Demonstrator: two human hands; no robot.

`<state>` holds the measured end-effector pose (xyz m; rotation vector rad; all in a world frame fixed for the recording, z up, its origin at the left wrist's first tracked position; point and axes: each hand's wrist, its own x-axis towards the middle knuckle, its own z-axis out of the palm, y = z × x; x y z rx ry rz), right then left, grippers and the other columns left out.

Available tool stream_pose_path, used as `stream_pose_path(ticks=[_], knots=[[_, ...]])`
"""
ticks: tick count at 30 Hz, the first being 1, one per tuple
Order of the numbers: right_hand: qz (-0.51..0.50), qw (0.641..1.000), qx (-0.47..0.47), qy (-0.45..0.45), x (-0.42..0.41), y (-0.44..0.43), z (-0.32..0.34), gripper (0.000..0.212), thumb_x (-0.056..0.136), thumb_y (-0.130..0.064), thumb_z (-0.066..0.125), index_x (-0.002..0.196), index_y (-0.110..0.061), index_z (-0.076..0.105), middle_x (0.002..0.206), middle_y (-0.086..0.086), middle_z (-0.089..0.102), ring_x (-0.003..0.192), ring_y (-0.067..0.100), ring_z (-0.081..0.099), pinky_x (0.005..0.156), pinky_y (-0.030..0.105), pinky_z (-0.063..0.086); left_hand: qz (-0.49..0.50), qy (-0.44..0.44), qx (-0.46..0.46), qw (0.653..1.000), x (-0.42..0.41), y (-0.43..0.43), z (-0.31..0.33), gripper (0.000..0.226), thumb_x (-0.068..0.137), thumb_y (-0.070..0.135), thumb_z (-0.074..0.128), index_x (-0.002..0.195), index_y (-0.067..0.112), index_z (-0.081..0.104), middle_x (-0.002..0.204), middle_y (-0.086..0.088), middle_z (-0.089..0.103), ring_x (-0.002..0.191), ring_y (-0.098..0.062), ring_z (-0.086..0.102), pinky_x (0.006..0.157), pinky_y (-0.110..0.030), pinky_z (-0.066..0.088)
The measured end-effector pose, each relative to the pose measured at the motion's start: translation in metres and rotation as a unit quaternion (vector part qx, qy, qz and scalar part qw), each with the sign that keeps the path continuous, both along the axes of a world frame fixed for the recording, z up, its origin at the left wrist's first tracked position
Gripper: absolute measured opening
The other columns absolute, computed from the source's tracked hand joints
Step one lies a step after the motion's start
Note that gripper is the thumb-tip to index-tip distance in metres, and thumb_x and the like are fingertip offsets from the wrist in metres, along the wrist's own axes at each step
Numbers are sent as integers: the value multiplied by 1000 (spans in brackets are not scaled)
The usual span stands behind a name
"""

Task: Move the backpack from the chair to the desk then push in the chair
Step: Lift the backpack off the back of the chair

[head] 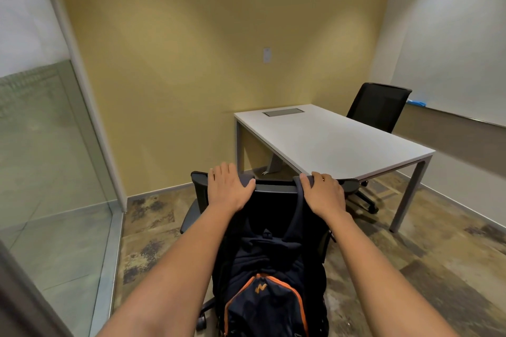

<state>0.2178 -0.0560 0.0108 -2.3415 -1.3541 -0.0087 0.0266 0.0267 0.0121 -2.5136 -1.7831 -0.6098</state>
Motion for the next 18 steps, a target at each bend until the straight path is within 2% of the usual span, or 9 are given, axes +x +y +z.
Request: stream_pose_path(ticks=[2, 4, 6, 10, 15, 18], knots=[[3, 999, -49, 3, 0, 7, 6, 70, 95, -59, 24, 140, -9, 43, 142, 17, 45, 131, 34, 38, 108, 43, 31, -3, -10, -23, 1000, 3, 2, -3, 57, 89, 54, 37, 124, 9, 47, 126, -12, 49, 125, -29, 37, 114, -43, 17], [4, 995, -100, 6, 1, 13, 12, 75, 92, -63, 27, 143, -9, 38, 144, 18, 41, 134, 36, 34, 109, 43, 29, -13, 15, -54, 998, 4, 7, 0, 64, 89, 55, 33, 134, 11, 45, 136, -15, 47, 133, -30, 33, 117, -43, 12], [1, 990, -140, 24, 2, 20, 17, 75, 90, -62, 33, 143, -10, 36, 145, 18, 40, 134, 36, 32, 107, 42, 31, -19, 54, -86, 995, 4, 12, 5, 68, 89, 57, 28, 135, 11, 46, 137, -17, 50, 130, -32, 38, 116, -43, 14], [-1, 977, -208, 54, 3, 31, 28, 76, 86, -60, 44, 142, -10, 37, 145, 17, 40, 134, 36, 34, 107, 40, 34, -18, 69, -138, 988, 5, 19, 12, 72, 88, 61, 28, 133, 10, 49, 135, -16, 53, 126, -32, 45, 116, -43, 18], [-42, 978, -199, 55, -1, 37, 30, 62, 86, -49, 50, 136, -13, 45, 139, 17, 45, 129, 35, 39, 100, 38, 38, 0, 84, -204, 975, 14, 28, 20, 75, 85, 63, 31, 140, 12, 43, 141, -14, 48, 132, -30, 40, 118, -42, 13], [-50, 976, -205, 50, -2, 41, 32, 54, 89, -41, 48, 136, -14, 46, 138, 17, 46, 127, 35, 42, 101, 38, 39, 3, 94, -233, 968, 18, 31, 23, 73, 85, 62, 35, 141, 16, 40, 146, -13, 43, 135, -29, 37, 117, -42, 16]])
